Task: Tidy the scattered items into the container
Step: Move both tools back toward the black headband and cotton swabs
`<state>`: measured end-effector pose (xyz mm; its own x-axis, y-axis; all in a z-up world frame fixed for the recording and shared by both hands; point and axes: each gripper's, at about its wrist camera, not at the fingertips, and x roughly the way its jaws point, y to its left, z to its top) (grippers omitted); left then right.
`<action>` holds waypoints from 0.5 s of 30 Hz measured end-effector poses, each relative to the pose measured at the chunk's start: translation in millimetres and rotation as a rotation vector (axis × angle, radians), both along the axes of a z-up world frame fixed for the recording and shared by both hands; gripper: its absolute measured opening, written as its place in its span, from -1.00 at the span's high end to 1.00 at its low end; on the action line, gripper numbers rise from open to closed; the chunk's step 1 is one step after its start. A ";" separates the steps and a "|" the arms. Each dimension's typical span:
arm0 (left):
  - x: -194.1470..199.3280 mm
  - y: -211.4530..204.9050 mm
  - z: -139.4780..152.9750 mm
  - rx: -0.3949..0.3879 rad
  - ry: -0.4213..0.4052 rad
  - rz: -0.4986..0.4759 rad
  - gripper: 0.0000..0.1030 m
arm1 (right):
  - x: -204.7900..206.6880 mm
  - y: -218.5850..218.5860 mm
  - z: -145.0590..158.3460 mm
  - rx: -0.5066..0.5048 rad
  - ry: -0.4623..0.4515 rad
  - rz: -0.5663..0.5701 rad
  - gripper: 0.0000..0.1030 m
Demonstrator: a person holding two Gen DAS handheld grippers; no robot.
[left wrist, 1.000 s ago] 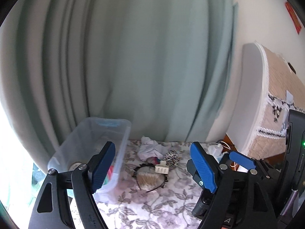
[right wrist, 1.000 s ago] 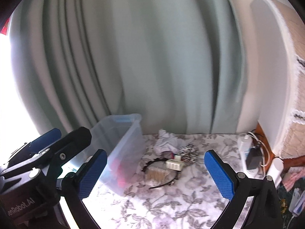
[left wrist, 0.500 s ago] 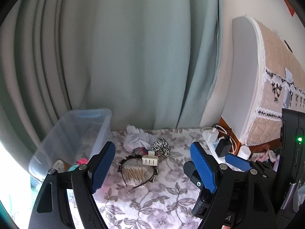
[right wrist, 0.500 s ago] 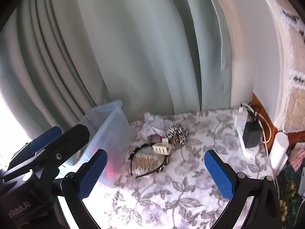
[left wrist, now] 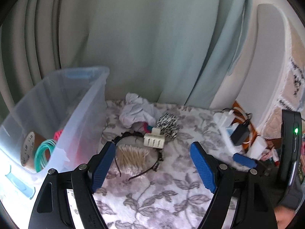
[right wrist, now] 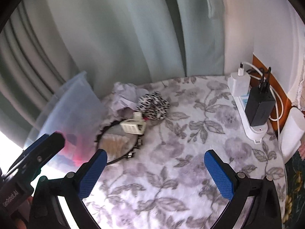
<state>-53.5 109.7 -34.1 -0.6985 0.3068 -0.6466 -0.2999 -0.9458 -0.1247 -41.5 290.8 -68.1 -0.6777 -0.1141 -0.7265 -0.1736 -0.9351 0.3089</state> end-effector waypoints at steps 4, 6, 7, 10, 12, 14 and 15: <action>-12.9 1.5 -28.2 -0.005 -0.063 0.005 -0.58 | -17.5 10.9 -15.6 -0.028 -0.031 -0.022 -0.97; -19.0 4.4 -42.6 -0.035 -0.088 0.010 -0.58 | -28.0 12.3 -22.4 -0.022 -0.045 -0.011 -0.93; -21.5 5.1 -49.1 -0.046 -0.099 0.016 -0.58 | -33.6 12.4 -26.0 -0.017 -0.052 -0.003 -0.91; -28.7 4.7 -66.6 -0.063 -0.127 0.043 -0.58 | -47.4 12.0 -33.8 -0.009 -0.068 0.015 -0.88; -34.0 4.4 -77.0 -0.075 -0.143 0.056 -0.58 | -57.3 12.1 -39.8 -0.006 -0.076 0.026 -0.86; -37.0 3.7 -84.9 -0.067 -0.158 0.062 -0.58 | -65.9 12.3 -44.8 -0.004 -0.083 0.036 -0.84; -38.3 3.3 -88.6 -0.061 -0.166 0.064 -0.58 | -70.7 12.6 -46.2 -0.002 -0.084 0.041 -0.83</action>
